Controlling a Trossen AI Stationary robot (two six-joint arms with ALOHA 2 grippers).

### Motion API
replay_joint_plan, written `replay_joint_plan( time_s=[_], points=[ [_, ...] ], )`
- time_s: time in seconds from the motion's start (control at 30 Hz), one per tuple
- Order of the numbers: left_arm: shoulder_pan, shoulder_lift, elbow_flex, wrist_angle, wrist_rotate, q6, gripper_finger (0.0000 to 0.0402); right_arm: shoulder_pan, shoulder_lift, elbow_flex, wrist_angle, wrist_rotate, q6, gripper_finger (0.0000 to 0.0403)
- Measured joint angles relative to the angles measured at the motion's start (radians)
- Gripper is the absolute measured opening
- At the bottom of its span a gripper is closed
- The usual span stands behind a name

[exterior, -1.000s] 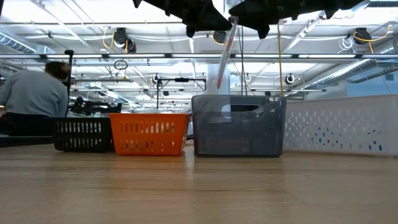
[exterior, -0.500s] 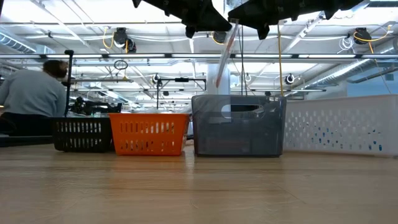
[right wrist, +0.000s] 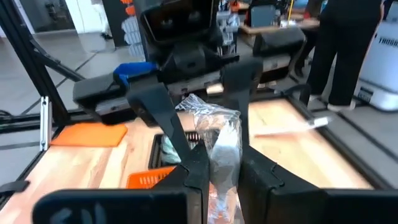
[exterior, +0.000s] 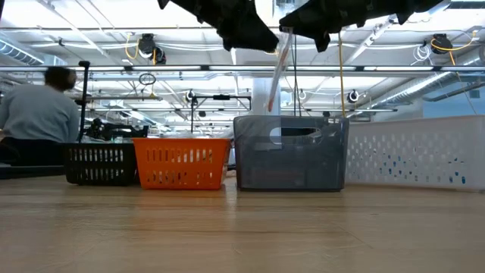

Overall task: Pick & Place Toothbrushes
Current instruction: Put the orange toothbrush into the black transparent bin

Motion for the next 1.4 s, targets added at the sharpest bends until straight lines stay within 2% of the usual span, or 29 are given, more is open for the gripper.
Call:
replay_joint_plan(
  time_s=[0.17,0.3,0.5,0.83,1.1,1.4],
  points=[
    [0.000,0.000,0.000,-0.097,0.000,-0.009,0.0202,0.000,0.000,0.000,-0.065,-0.021,0.020,0.0041],
    [-0.001,0.000,0.000,-0.170,0.000,-0.057,0.0215,0.009,0.000,0.000,-0.084,-0.026,0.045,0.0041],
    [-0.016,0.000,0.000,-0.241,-0.001,-0.088,0.0209,0.050,0.000,-0.013,-0.084,-0.026,0.068,0.0041],
    [-0.048,0.000,0.000,-0.243,-0.001,-0.082,0.0187,0.096,0.001,-0.127,-0.027,-0.026,0.175,0.0041],
    [-0.048,0.000,0.000,-0.242,-0.001,-0.082,0.0188,0.131,0.001,-0.216,0.090,-0.026,0.250,0.0041],
    [-0.048,0.000,0.000,-0.235,-0.001,-0.081,0.0189,0.131,0.002,-0.249,0.091,-0.055,0.296,0.0041]
  ],
)
